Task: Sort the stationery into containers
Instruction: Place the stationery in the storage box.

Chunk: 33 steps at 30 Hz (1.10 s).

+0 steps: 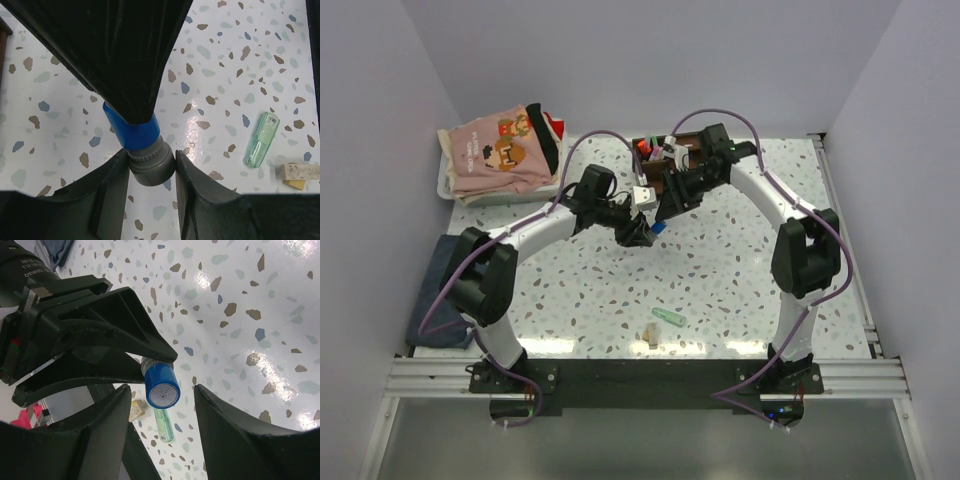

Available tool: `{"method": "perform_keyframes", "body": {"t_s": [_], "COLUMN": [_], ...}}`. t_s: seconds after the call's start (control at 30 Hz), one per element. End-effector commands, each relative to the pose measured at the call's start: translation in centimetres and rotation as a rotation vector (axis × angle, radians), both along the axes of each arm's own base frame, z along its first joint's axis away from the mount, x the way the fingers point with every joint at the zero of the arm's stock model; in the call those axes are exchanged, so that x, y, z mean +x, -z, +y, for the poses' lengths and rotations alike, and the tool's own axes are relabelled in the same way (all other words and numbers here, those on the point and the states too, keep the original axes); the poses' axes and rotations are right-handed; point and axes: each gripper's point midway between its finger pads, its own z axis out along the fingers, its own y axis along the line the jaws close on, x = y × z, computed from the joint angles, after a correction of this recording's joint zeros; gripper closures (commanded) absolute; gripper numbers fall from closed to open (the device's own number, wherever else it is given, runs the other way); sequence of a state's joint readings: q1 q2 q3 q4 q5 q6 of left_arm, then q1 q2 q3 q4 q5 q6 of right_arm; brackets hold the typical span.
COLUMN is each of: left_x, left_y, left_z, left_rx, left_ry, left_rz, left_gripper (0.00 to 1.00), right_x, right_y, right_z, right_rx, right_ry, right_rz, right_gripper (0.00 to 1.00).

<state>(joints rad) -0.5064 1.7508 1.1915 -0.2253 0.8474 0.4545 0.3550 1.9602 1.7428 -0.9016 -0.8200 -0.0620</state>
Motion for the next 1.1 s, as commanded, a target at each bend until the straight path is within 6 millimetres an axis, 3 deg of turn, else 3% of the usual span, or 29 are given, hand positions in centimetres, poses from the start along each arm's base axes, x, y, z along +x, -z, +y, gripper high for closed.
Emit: {"method": "perform_keyframes", "body": {"t_s": [0.0, 0.33, 0.43, 0.53, 0.57, 0.63, 0.77, 0.93, 1.07], "left_x": [1.4, 1.6, 1.5, 1.6, 1.8, 2.3, 4.7, 6.7, 7.5], "left_y": [-3.9, -4.2, -4.2, -4.2, -4.1, -3.8, -2.9, -3.1, -3.5], "left_z": [-0.9, -1.2, -1.2, -1.3, -1.2, -0.9, 0.9, 3.2, 4.9], "left_rx": [-0.068, -0.077, -0.082, -0.083, -0.073, -0.05, 0.029, 0.058, 0.067], "left_ry": [0.001, 0.005, 0.008, 0.006, -0.009, -0.036, -0.177, -0.322, -0.392], "left_rz": [-0.098, -0.099, -0.091, -0.088, -0.093, -0.103, -0.191, -0.26, -0.275], "left_gripper": [1.0, 1.0, 1.0, 1.0, 0.94, 0.81, 0.59, 0.5, 0.47], "right_x": [-0.7, -0.6, -0.5, -0.1, 0.0, 0.4, 1.5, 4.2, 5.7], "right_y": [0.4, 1.1, 1.1, 0.8, 0.6, -0.2, -2.2, -4.9, -5.9], "right_z": [0.0, 0.5, 0.7, 0.9, 0.9, 0.5, -0.2, -2.4, -4.2], "right_rx": [-0.019, -0.016, -0.008, -0.006, -0.009, -0.024, -0.065, -0.205, -0.31], "right_ry": [-0.017, -0.027, -0.03, -0.033, -0.035, -0.05, -0.073, -0.104, -0.15], "right_rz": [0.008, 0.028, 0.024, 0.0, -0.01, -0.062, -0.191, -0.432, -0.556], "right_gripper": [0.47, 0.58, 0.65, 0.81, 0.9, 0.99, 1.0, 1.0, 1.0]}}
